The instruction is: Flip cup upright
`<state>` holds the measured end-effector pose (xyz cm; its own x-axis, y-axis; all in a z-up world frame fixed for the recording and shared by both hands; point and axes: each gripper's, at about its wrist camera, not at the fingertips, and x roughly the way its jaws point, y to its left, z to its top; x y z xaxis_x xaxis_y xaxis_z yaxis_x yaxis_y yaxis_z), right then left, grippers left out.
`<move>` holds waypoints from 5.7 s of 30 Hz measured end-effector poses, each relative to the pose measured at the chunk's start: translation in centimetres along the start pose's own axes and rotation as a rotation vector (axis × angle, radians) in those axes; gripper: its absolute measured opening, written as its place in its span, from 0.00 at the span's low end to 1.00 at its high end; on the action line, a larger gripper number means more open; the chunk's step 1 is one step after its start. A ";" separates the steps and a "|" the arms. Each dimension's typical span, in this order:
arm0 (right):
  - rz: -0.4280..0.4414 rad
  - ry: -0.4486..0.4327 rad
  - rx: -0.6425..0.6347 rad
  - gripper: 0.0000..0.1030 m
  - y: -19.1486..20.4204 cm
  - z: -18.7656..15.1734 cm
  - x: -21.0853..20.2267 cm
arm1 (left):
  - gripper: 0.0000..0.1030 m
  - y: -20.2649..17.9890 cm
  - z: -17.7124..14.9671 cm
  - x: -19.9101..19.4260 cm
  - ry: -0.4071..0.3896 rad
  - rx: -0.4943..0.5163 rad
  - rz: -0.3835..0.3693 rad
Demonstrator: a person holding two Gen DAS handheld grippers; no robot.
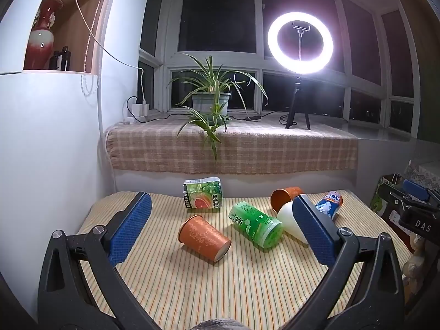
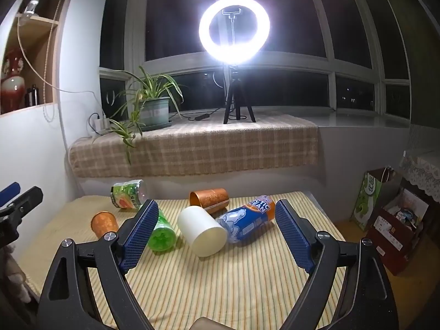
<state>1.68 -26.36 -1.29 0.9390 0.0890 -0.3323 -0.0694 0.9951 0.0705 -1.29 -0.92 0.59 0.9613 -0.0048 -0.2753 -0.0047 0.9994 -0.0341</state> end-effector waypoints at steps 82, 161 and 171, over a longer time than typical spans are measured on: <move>0.193 0.233 -0.073 0.84 2.5 -0.8 7.8 | 1.00 4.1 -3.2 1.9 0.101 -0.029 0.054; 0.536 0.735 -0.102 0.59 9.0 -1.3 17.2 | 1.00 7.2 -5.2 0.4 0.172 -0.086 0.110; 0.505 0.798 0.243 0.59 6.3 -5.6 15.1 | 1.00 6.0 -5.2 1.0 0.182 -0.079 0.067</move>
<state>13.57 -18.50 -11.10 0.3071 0.5949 -0.7428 -0.2452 0.8036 0.5423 -1.83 4.90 -4.89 0.8927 0.0481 -0.4481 -0.0951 0.9920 -0.0830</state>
